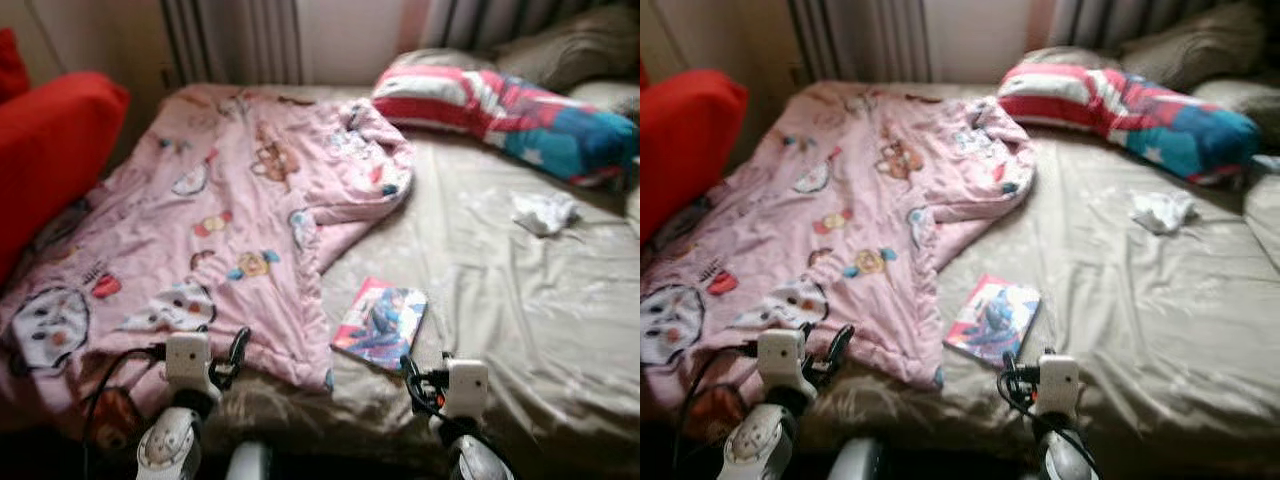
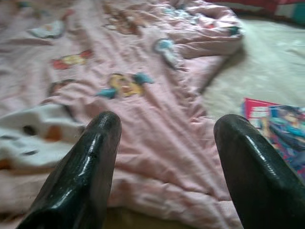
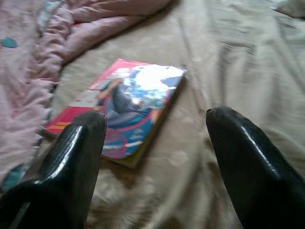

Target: Clean up the room

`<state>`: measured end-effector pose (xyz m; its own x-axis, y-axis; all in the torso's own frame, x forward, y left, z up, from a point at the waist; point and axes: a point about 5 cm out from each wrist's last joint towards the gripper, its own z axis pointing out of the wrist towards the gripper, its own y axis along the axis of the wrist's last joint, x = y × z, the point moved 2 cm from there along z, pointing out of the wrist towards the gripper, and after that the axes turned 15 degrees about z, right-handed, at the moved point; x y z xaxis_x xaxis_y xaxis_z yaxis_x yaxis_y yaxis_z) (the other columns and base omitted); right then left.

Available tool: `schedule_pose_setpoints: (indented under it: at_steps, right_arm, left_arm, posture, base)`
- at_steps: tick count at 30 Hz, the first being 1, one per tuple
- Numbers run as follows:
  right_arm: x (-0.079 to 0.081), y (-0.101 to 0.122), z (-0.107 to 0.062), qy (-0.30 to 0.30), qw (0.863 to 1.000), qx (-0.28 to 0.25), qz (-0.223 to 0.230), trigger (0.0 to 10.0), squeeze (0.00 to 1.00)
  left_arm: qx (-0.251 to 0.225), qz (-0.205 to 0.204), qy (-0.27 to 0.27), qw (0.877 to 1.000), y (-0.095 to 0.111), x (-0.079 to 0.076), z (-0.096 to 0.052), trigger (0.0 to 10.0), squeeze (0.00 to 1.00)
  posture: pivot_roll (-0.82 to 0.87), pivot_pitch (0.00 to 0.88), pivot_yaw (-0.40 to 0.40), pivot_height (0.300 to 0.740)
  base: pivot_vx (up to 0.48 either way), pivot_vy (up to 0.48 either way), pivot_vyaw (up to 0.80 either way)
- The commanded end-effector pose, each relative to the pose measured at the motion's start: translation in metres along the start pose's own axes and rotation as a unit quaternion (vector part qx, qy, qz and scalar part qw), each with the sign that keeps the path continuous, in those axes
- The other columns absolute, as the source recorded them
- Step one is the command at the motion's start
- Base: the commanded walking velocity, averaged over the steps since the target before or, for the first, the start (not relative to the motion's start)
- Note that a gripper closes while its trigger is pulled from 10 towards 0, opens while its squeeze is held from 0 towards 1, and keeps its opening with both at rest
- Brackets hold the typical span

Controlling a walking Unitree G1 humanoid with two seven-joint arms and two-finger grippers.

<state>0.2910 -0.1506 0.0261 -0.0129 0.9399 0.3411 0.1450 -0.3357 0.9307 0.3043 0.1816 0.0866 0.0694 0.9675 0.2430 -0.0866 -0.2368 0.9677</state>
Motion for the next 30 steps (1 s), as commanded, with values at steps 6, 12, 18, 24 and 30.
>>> schedule_pose_setpoints:
  at_steps: [6,12,18,24,30]
  right_arm:
    - [0.0,-0.0045,-0.0015,0.004,1.0,0.009,-0.003,10.0,0.0]
    - [0.0022,-0.0057,-0.0016,0.011,1.0,0.012,-0.012,10.0,0.0]
    - [0.002,-0.0061,-0.0012,0.005,1.0,0.011,0.001,10.0,0.0]
    - [0.0042,-0.0046,0.0009,0.008,1.0,0.008,0.008,10.0,0.0]
    - [0.0069,-0.0048,0.0019,0.023,1.0,0.011,-0.006,10.0,0.0]
  left_arm:
    - [0.018,-0.001,-0.012,1.0,-0.0066,-0.0035,-0.0026,10.0,0.0]
    - [0.018,0.004,-0.016,1.0,-0.0056,-0.0043,-0.0018,10.0,0.0]
    - [0.016,0.006,-0.017,1.0,-0.0049,-0.0039,-0.0009,10.0,0.0]
    - [0.015,0.008,-0.021,1.0,-0.004,-0.0048,-0.0001,10.0,0.0]
    - [0.014,0.009,-0.023,1.0,-0.0034,-0.005,0.0003,10.0,0.0]
  posture:
    - [-0.05,0.196,0.013,0.612]
    - [-0.05,0.197,0.014,0.612]
    - [-0.05,0.198,0.015,0.612]
    - [-0.05,0.197,0.018,0.612]
    - [-0.05,0.197,0.019,0.612]
  base:
    - [0.0,0.0,0.0]
    - [0.0,0.0,0.37]
    - [0.164,0.0,0.13]
    - [0.255,0.0,0.0]
    - [0.266,0.0,0.0]
